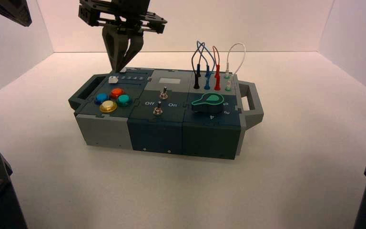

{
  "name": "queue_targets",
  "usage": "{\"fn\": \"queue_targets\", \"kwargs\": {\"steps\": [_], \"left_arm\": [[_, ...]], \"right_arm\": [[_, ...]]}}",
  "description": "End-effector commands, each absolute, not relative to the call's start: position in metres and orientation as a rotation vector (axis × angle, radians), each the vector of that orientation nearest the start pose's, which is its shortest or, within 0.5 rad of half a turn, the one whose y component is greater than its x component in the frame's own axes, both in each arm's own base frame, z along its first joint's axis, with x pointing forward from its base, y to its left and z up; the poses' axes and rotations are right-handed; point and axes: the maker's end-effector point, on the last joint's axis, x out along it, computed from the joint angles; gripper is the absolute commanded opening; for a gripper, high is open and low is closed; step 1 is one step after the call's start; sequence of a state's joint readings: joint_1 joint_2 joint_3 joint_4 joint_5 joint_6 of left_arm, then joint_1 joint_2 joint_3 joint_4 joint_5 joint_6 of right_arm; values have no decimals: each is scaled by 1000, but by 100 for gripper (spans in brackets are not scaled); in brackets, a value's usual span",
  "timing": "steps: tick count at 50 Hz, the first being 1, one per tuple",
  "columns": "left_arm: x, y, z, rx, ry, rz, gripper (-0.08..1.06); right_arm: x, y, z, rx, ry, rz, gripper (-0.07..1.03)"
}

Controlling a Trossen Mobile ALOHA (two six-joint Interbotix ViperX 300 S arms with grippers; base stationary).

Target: Push the red button with the right gripper.

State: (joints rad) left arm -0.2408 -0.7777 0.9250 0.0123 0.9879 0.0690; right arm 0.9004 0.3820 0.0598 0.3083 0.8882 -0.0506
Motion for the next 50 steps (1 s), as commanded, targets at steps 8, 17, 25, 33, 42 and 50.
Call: {"fn": "queue_targets", "kwargs": {"steps": [8,17,25,33,42,50], "left_arm": [[206,-47,192,210,1079,-246,-3],[206,-48,192,212,1079,-249,-3],[206,-48,192,212,1079,-249,-3],[207,-47,190,214,1085,-248,-3],[208,-47,188,217,1094,-248,-3],[208,-47,188,219,1098,-249,-3]], "right_arm": [[268,417,98,-310,1333,888,-2],[271,421,85,-314,1352,882,-2],[273,429,82,-288,1362,888,-2],[274,431,79,-287,1364,888,-2],[274,431,70,-294,1378,883,-2],[276,428,58,-300,1401,867,-2]]}}
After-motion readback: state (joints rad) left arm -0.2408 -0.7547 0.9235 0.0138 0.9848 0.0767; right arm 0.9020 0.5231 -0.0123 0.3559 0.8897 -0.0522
